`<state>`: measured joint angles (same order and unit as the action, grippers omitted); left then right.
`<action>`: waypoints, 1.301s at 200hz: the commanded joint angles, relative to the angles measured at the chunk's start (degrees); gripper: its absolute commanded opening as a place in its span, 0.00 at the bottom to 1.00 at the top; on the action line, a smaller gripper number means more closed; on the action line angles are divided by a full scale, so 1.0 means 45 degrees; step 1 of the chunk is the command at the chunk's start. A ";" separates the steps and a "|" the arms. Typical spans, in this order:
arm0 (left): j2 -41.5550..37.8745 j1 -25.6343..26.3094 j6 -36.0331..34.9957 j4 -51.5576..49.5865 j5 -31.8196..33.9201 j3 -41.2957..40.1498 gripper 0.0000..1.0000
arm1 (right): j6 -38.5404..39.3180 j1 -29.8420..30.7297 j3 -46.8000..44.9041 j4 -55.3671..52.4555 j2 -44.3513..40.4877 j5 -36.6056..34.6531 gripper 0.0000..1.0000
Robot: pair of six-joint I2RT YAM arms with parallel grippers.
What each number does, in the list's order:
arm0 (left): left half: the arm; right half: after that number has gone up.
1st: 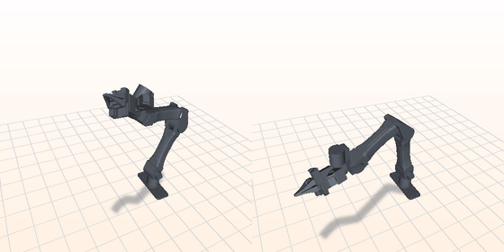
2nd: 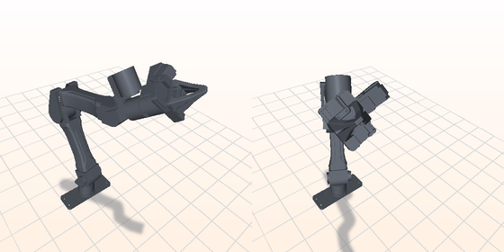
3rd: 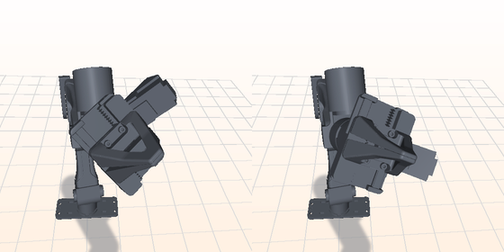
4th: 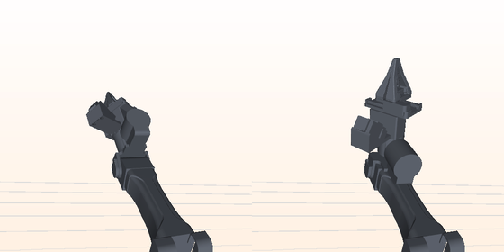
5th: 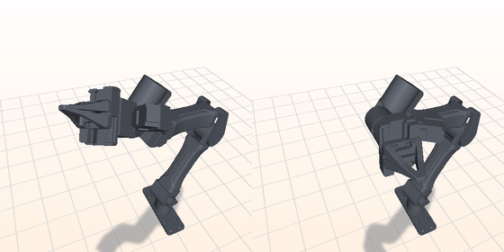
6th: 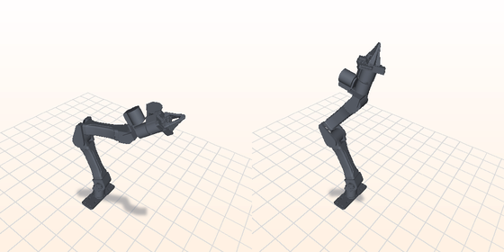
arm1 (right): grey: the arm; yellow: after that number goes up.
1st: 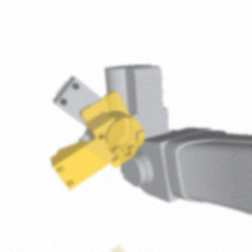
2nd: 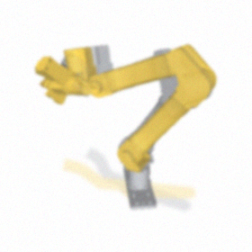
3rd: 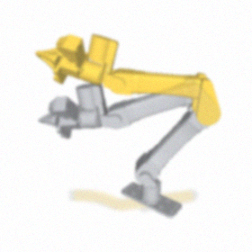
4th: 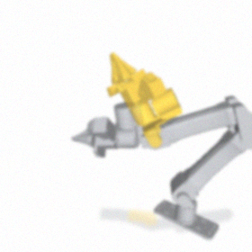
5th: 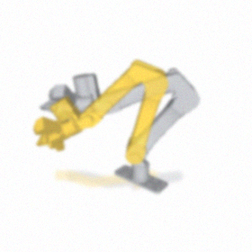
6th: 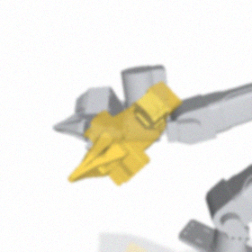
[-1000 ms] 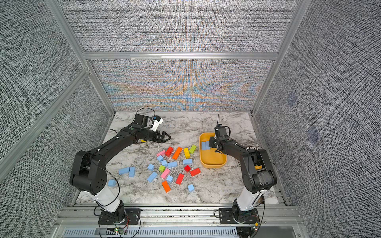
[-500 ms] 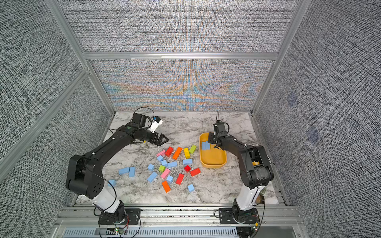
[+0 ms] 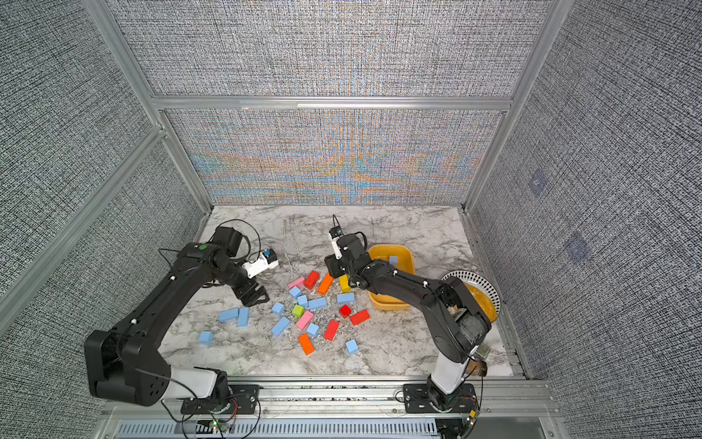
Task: Pick out the blue building blocks
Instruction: Pick up the building block from the center of the board.
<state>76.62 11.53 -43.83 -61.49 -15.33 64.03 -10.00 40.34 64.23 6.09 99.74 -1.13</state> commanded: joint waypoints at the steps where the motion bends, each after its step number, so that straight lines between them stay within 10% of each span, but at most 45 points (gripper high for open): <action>1: -0.1039 -0.0037 -0.2993 -0.0379 0.1729 -0.1187 0.95 | -0.0224 0.0330 -0.0267 0.1578 -0.0043 0.0134 0.56; 96: 0.0339 -0.0072 -0.5611 0.3466 0.3971 -0.4342 0.94 | -0.0824 0.0722 -0.1268 0.2466 -0.0361 0.0695 0.57; 260: 0.2762 -0.1007 -0.7505 0.3664 0.4026 -0.3768 0.77 | -0.0664 0.0958 -0.1576 0.2182 -0.0509 0.0426 0.57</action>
<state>88.75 7.60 -76.40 -42.94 1.89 46.54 -13.30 44.60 57.19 15.40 97.91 1.50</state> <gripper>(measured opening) 0.779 0.569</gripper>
